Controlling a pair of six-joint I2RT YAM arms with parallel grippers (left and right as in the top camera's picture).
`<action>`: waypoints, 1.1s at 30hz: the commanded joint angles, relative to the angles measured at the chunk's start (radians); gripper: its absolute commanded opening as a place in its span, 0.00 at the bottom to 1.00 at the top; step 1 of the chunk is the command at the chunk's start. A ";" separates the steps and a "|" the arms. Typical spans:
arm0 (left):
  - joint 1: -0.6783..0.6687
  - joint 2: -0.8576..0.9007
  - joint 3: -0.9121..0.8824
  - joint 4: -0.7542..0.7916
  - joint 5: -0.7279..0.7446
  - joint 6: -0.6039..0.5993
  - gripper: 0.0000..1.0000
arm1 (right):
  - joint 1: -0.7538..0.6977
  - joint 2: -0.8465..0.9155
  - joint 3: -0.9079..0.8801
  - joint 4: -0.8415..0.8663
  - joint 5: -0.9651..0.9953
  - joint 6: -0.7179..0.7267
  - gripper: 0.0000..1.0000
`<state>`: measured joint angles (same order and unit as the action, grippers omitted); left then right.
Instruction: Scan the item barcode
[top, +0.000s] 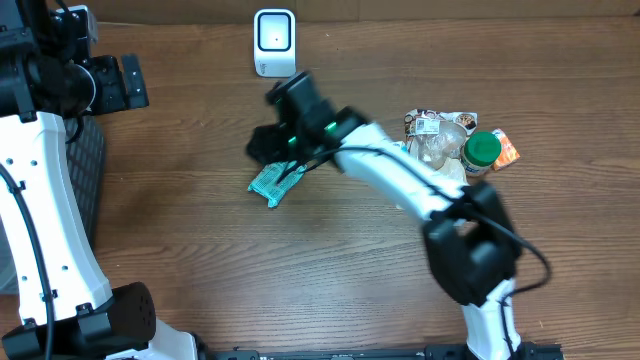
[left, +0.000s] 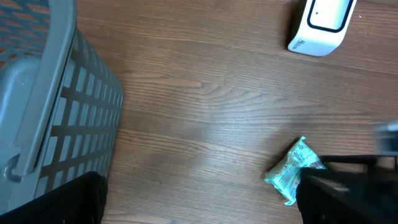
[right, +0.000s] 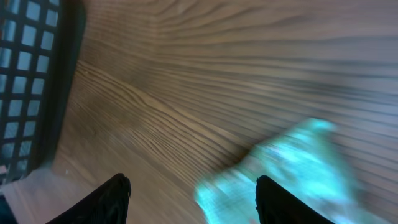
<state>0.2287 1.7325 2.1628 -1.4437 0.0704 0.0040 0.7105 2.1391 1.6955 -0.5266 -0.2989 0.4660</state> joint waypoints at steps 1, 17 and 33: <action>-0.006 -0.004 0.018 0.004 -0.003 0.019 1.00 | 0.055 0.066 0.005 0.066 0.072 0.089 0.63; -0.006 -0.004 0.018 0.004 -0.003 0.019 0.99 | 0.026 0.001 0.008 -0.329 0.085 0.039 0.57; -0.006 -0.004 0.018 0.004 -0.003 0.019 0.99 | -0.177 -0.251 0.007 -0.571 0.168 -0.082 0.65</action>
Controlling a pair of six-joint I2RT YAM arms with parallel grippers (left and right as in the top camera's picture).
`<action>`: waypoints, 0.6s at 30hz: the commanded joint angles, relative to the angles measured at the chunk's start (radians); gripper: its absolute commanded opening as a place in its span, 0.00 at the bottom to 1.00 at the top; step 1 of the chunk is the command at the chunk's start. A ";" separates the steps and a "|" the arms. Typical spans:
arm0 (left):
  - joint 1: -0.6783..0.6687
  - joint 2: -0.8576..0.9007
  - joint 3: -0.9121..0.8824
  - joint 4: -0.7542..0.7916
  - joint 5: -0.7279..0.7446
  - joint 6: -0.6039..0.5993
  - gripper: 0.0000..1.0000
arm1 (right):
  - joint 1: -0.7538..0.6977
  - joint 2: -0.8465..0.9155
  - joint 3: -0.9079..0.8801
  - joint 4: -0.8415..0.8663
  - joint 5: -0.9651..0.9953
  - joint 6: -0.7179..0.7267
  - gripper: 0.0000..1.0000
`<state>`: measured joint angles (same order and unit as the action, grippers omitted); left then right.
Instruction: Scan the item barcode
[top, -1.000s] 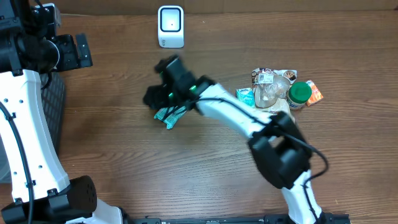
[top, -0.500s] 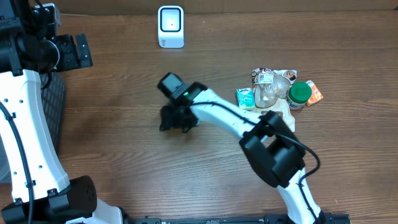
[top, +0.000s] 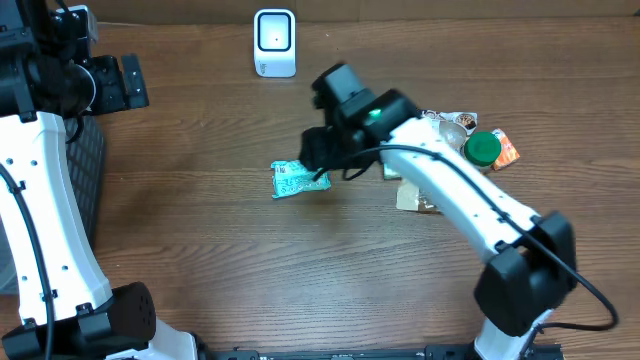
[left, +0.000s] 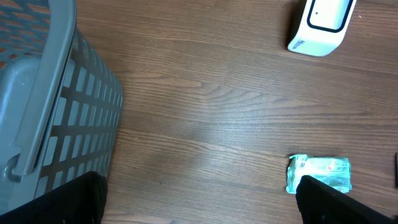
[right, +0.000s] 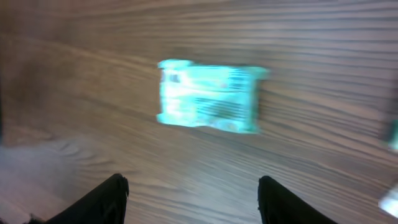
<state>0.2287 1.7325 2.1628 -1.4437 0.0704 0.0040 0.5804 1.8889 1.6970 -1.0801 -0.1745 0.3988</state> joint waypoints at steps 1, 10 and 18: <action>-0.006 -0.004 0.018 0.004 -0.003 0.019 1.00 | -0.068 0.002 0.006 -0.034 0.044 -0.015 0.65; -0.006 -0.004 0.018 0.004 -0.003 0.019 1.00 | -0.111 0.016 0.004 -0.032 0.044 -0.001 0.41; -0.006 -0.004 0.018 0.004 -0.003 0.019 0.99 | -0.101 0.103 0.004 0.005 0.043 0.092 0.27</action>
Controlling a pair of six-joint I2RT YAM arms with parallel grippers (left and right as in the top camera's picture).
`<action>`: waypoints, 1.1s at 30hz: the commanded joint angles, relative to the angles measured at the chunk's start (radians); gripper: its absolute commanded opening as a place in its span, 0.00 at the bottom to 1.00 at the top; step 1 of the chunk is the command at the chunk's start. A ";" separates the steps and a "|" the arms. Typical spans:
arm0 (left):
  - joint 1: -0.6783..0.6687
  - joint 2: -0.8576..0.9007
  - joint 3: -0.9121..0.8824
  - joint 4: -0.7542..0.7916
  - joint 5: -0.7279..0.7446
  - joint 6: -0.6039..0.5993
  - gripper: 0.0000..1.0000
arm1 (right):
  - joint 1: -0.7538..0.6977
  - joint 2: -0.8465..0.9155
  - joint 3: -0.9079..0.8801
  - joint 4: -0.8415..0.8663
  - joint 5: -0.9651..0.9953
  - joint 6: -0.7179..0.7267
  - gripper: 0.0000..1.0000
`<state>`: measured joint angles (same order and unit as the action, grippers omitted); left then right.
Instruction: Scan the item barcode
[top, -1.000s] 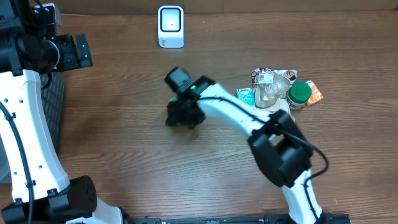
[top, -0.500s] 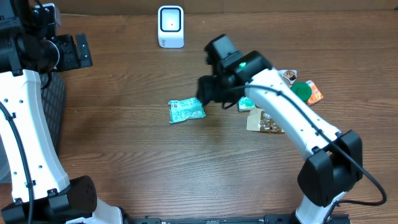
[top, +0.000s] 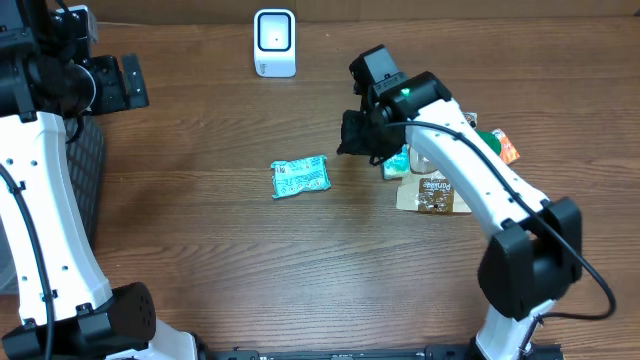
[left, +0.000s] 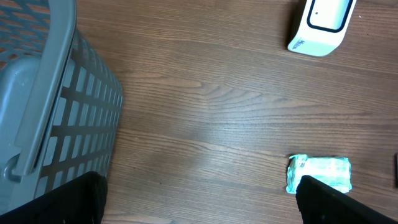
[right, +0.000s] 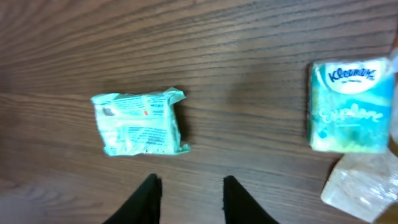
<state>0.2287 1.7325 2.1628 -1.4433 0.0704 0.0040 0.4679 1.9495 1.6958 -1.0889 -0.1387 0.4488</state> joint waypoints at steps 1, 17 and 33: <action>-0.006 -0.004 0.018 0.004 -0.003 0.019 0.99 | 0.016 0.053 0.005 0.023 0.006 0.046 0.26; -0.006 -0.004 0.018 0.004 -0.003 0.019 1.00 | 0.193 0.190 0.005 0.296 0.130 0.152 0.24; -0.006 -0.004 0.018 0.004 -0.003 0.019 1.00 | 0.216 0.290 0.005 0.381 0.140 0.149 0.18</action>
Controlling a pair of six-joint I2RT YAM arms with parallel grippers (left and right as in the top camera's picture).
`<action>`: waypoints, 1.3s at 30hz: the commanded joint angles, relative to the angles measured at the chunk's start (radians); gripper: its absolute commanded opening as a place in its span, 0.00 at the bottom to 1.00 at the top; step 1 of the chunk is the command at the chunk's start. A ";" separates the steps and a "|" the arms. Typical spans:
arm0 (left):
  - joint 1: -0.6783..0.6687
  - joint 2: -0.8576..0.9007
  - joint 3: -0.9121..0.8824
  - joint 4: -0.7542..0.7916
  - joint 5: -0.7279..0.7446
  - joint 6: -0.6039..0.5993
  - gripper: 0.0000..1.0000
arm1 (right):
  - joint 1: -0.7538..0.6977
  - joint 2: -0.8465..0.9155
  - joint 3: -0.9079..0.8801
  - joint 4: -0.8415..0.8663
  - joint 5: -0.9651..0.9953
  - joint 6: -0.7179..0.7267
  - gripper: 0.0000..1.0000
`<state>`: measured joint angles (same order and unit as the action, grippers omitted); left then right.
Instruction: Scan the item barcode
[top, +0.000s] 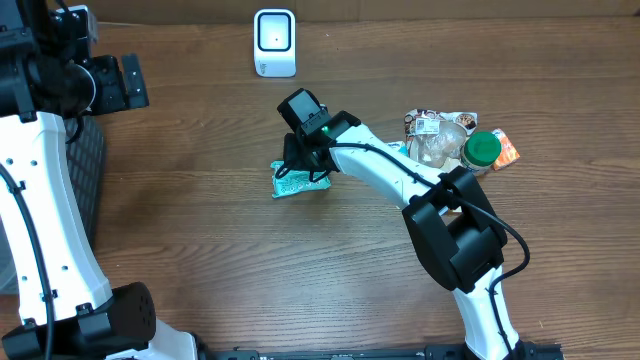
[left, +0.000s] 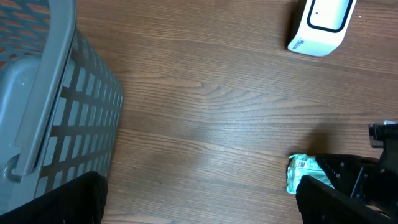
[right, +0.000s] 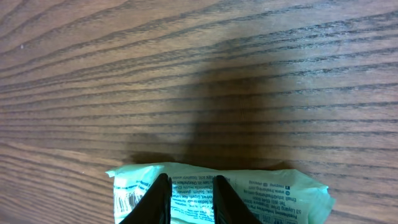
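A green crinkly packet (top: 292, 184) with printed text lies flat on the wooden table, also seen in the left wrist view (left: 301, 173) and filling the bottom of the right wrist view (right: 267, 193). My right gripper (right: 188, 196) is down on it, fingers (right: 160, 199) close together with a strip of the wrapper between them. The white barcode scanner (top: 274, 42) stands at the table's far edge, well apart from the packet. My left gripper (left: 198, 202) hangs high at the left, fingers wide apart and holding nothing.
A grey slatted basket (left: 43, 93) stands at the table's left edge. To the right, a pile of other items (top: 440, 140) includes a green-lidded jar (top: 482, 148). The scanner (left: 320, 25) shows again at the upper right of the left wrist view.
My right gripper was over by the item pile, away from the green packet. Now it is down on the packet with its fingers closer together. The packet has not shifted. The left arm is still.
First my right gripper stood wide open beside the tilted green packet at the table's middle. Then the packet lay flat, label up, as the gripper was off to its right, later near the pile. Now the gripper is back on the packet, fingers narrowed.
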<state>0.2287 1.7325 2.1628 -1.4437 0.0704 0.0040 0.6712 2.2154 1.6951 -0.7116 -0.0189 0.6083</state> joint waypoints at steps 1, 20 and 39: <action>-0.006 -0.004 0.018 0.004 -0.003 0.019 1.00 | 0.013 0.024 0.006 -0.001 0.032 -0.011 0.17; -0.006 -0.004 0.018 0.004 -0.003 0.019 1.00 | -0.008 0.029 0.108 -0.179 -0.013 -0.145 0.17; -0.006 -0.004 0.018 0.004 -0.003 0.019 0.99 | 0.029 0.038 0.201 -0.295 -0.050 -0.141 0.17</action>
<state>0.2287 1.7325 2.1628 -1.4437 0.0704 0.0040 0.6807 2.2436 1.8759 -1.0130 -0.0647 0.4706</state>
